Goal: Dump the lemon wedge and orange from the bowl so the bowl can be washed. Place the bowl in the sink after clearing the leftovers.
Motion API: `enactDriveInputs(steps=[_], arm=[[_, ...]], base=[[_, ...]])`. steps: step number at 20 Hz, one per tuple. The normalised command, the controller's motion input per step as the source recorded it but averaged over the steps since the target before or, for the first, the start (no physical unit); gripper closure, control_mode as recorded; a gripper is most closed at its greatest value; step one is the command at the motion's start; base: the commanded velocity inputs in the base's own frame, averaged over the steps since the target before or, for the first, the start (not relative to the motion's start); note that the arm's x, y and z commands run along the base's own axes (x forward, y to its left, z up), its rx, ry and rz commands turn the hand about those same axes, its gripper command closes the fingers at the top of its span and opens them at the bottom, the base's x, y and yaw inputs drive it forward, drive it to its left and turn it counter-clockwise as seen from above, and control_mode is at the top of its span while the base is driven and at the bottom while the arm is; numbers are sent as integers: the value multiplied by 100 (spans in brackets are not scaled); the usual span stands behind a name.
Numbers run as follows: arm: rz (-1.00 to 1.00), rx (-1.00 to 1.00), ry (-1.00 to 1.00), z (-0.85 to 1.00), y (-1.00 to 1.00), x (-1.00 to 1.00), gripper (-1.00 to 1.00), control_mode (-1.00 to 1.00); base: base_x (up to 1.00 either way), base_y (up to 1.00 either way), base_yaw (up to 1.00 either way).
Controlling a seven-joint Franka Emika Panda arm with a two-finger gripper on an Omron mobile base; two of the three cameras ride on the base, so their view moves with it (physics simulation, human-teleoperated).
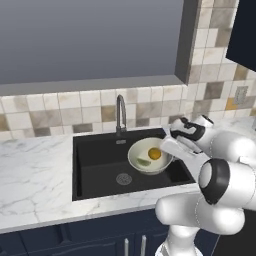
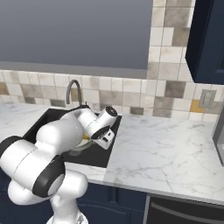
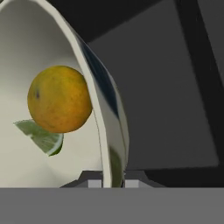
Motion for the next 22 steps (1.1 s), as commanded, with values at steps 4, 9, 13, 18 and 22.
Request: enactDriveInputs(steps=[4,9,13,18,22], arm=[[0,-19,0,-14,41,13,100,-100],[0,-23,0,-24,12,10,100,-100],[0,-14,0,-13,-12,22,100,-100],[0,-5,-1,-6,-28,16,100,-100],[0,-3,-2,-2,-16,23,100,-100]], base=[[0,0,0],[0,0,0],[0,0,0],[0,0,0],[0,0,0]])
